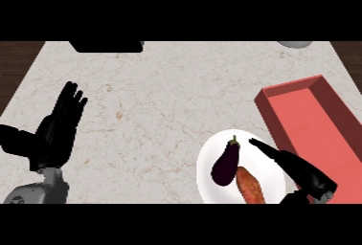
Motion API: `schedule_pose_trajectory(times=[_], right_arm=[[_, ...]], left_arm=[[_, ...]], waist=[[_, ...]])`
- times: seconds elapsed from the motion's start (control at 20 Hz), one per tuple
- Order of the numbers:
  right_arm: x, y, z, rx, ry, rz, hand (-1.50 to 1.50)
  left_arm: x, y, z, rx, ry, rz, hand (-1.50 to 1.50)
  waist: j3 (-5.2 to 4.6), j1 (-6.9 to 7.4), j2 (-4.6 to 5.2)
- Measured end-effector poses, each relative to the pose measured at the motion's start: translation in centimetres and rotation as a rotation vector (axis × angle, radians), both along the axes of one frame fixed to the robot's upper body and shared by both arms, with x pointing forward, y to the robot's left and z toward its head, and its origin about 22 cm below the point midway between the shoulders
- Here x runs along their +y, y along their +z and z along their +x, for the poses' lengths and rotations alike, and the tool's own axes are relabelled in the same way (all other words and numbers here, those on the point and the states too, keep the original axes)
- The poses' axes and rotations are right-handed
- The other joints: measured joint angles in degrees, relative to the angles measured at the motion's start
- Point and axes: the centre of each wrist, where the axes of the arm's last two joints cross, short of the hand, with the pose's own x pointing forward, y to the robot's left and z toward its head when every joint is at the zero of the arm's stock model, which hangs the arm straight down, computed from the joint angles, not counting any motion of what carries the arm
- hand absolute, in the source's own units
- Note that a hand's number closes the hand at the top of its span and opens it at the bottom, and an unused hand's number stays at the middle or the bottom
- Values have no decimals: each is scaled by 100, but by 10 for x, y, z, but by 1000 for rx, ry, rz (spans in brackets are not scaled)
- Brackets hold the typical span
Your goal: Pick the sweet potato from the plate and place it in the cardboard box
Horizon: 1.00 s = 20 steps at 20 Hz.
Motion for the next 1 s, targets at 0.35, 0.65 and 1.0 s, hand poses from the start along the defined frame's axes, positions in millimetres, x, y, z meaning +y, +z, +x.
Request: schedule_pose_trajectory(times=[0.35,0.65,1.0], right_arm=[[6,-16,0,15,15,-2,-150],[15,-28,-3,30,19,-9,-150],[15,-33,-13,23,33,-15,-150]], left_arm=[[4,1,3,-8,-5,7,0],[5,5,-3,-4,0,3,0],[3,4,-2,-6,-6,7,0]], waist=[[1,-1,1],[1,1,0],[0,-3,0]])
